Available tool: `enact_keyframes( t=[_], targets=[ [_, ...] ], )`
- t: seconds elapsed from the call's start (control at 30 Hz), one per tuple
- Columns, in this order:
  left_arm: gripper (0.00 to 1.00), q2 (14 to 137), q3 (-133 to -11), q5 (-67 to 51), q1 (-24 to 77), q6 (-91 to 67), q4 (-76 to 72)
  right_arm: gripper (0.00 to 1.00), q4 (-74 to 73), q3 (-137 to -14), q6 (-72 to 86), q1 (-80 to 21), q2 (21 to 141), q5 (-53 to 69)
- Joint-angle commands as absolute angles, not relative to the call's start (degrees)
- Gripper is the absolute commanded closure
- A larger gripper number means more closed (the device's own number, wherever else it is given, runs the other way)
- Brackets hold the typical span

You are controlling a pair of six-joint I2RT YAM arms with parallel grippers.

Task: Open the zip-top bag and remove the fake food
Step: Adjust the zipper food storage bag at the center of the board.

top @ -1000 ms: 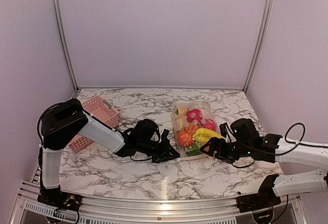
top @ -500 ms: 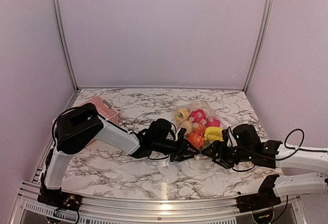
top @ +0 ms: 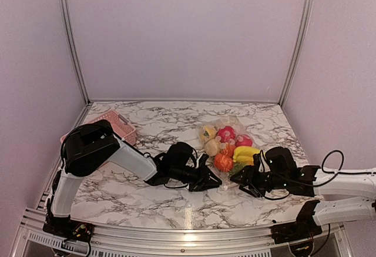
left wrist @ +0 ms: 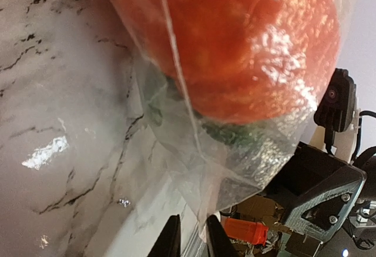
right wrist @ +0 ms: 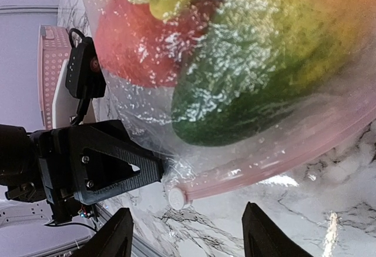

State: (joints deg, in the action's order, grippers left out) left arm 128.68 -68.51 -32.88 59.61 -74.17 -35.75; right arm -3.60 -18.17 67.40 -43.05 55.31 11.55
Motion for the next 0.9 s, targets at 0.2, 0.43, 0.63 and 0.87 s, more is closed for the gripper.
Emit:
enact_keyframes(
  t=[0.2,0.43,0.63,0.87],
  targets=[
    [0.87,129.26,-71.48,-35.46,59.77,-73.49,-35.97,0.42,-0.53,-16.10,70.65,-44.20,56.88,12.02],
    [0.99,131.10,-73.73,-36.65,60.11,-73.66,-35.19,0.45,2.94,-16.45,70.78,-44.21,59.18,13.10],
    [1.00,132.27,-74.96,-37.34,60.53,-75.20,-36.03,0.50,5.38,-16.04,72.59,-44.21,60.65,13.62],
    [1.00,132.17,-74.07,-37.35,60.64,-76.12,-37.11,0.58,7.16,-13.92,76.54,-44.20,57.92,12.23]
  ],
)
